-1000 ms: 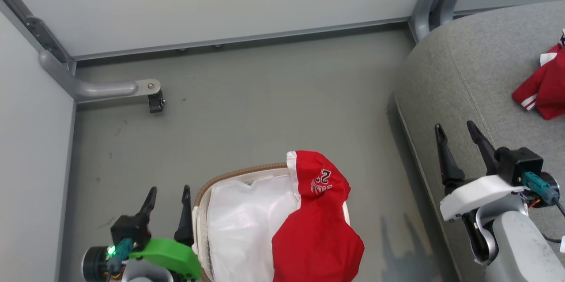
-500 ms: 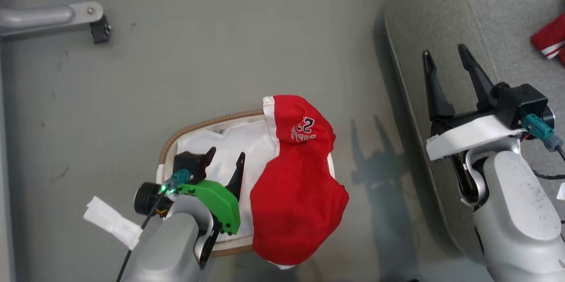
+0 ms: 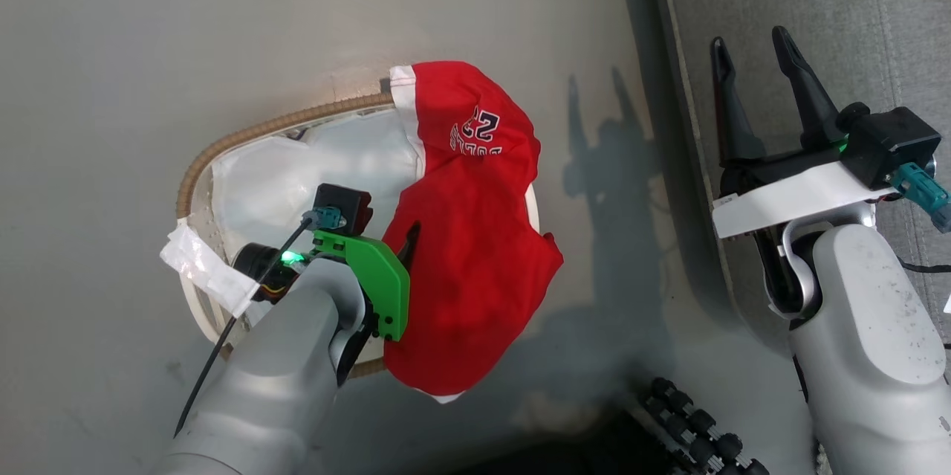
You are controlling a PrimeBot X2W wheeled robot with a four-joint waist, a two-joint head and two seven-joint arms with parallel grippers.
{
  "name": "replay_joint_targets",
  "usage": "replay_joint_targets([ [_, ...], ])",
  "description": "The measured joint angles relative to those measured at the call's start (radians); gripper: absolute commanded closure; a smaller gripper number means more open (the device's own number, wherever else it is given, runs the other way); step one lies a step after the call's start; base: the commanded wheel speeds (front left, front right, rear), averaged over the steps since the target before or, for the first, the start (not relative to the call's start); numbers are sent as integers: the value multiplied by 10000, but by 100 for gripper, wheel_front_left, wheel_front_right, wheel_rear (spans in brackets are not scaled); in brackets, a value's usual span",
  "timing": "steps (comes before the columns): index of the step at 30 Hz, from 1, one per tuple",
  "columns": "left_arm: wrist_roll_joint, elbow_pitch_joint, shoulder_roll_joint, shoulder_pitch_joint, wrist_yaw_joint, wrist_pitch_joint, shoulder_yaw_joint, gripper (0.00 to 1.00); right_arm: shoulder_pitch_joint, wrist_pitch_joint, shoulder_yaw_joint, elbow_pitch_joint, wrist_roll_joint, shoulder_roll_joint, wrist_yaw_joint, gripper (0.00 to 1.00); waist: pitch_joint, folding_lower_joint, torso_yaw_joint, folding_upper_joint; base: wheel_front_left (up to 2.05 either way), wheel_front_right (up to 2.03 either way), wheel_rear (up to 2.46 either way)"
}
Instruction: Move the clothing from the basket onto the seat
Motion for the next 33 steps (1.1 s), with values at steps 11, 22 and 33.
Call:
replay_joint_targets([
  [11, -1193, 276, 391, -392, 0, 876, -1352, 0, -12, 0, 6, -276, -107, 67, 0, 0, 1194, 0, -250, 0, 0, 0, 0],
  [22, -2922, -449, 690, -247, 0, 1419, -2387, 100, -14, 0, 29, -173, -90, 111, 0, 0, 911, 0, -295, 0, 0, 0, 0],
  [33, -4011, -1108, 857, 271, 0, -765, -3212, 100, 9, 0, 167, 199, -119, 186, 0, 0, -302, -1, -274, 0, 0, 0, 0],
])
